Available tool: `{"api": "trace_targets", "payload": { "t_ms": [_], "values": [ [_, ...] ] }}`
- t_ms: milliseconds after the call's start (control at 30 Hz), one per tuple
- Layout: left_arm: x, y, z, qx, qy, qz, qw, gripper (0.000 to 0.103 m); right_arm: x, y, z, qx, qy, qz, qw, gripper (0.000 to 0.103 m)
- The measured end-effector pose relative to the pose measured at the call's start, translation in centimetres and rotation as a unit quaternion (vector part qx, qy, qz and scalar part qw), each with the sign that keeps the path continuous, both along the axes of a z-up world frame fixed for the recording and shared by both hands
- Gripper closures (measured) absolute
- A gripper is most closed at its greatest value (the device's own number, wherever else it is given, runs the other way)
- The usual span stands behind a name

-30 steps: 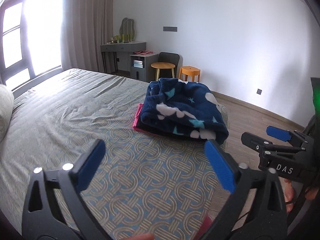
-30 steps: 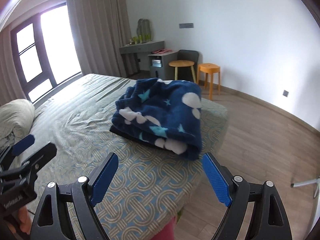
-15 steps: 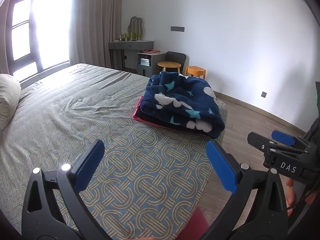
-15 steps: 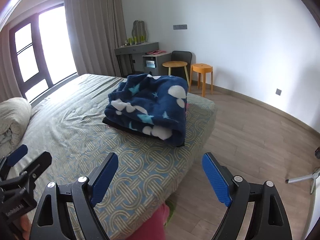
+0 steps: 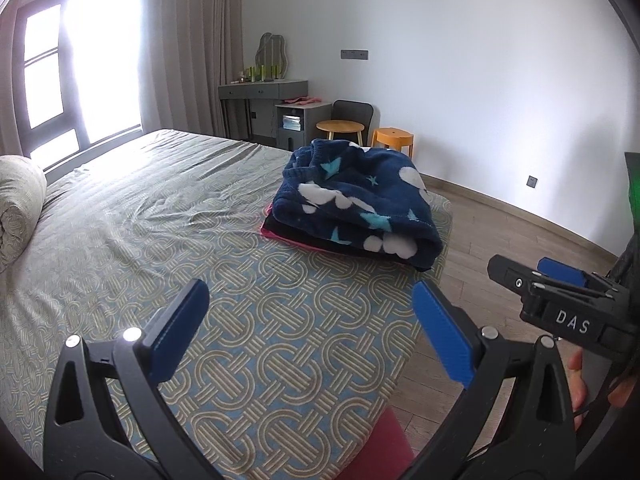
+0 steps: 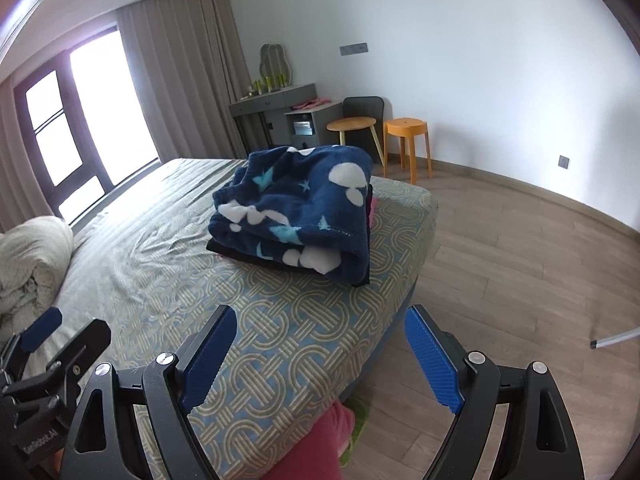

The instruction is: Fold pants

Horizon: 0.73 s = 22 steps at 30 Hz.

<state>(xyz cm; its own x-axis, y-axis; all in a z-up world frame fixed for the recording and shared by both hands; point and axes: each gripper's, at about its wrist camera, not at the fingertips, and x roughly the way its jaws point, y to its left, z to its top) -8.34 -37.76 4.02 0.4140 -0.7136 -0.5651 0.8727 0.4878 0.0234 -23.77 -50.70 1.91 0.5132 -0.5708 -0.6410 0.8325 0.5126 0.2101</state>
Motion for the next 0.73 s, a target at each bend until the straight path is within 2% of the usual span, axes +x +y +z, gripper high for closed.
{"api": "trace_targets", "payload": {
  "t_ms": [200,733],
  "values": [
    [-1.0,-0.08,0.2,-0.001,-0.02,-0.001,0.9998,0.002,-0.42,-0.23,0.16,-0.001,-0.007,-0.006,1.0,0.016],
    [-0.88,0.09,0.2,0.0,-0.02,-0.001,0.9998,0.002,-0.21,0.23,0.34,-0.004,-0.003,-0.002,1.0,0.016]
  ]
}}
